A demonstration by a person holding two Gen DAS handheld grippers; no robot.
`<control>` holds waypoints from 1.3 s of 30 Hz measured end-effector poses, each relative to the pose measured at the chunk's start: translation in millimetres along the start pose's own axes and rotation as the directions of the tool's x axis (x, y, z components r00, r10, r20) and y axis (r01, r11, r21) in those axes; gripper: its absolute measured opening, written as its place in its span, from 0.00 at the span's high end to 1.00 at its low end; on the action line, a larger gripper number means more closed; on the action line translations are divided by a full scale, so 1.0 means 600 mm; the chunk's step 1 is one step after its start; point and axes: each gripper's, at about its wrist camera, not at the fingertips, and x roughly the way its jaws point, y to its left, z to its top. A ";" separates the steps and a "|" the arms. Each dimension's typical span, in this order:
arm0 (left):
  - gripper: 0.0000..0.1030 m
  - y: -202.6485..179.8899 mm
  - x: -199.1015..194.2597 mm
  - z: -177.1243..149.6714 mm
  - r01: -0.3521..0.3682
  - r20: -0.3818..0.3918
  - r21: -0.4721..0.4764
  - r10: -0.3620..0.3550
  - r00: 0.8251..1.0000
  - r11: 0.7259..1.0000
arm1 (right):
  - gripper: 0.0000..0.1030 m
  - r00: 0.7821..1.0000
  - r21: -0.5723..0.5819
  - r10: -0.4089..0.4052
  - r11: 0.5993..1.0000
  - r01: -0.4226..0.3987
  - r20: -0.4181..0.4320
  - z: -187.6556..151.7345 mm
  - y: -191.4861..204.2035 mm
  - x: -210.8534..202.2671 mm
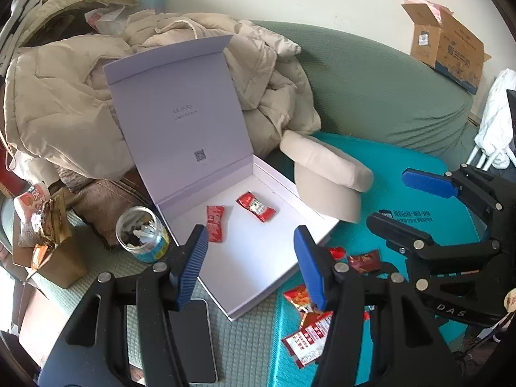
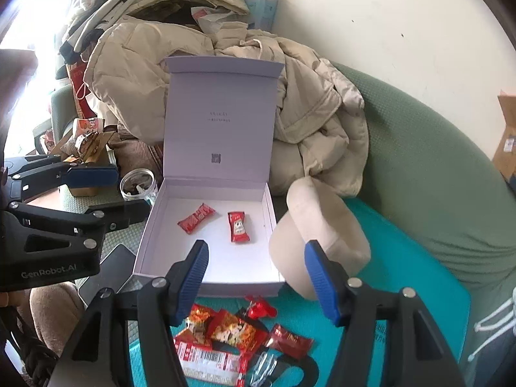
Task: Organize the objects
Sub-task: 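Withdraw both tools from the box back toward the packet pile, then lower the right tool over the clear plastic holder while the left tool nears the white-red packet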
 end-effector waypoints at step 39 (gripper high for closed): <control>0.48 -0.067 0.118 -0.192 0.105 -0.264 -0.072 -0.120 0.957 0.992 | 0.39 0.976 0.113 0.085 0.992 -0.063 -0.199 -0.187 0.003 0.056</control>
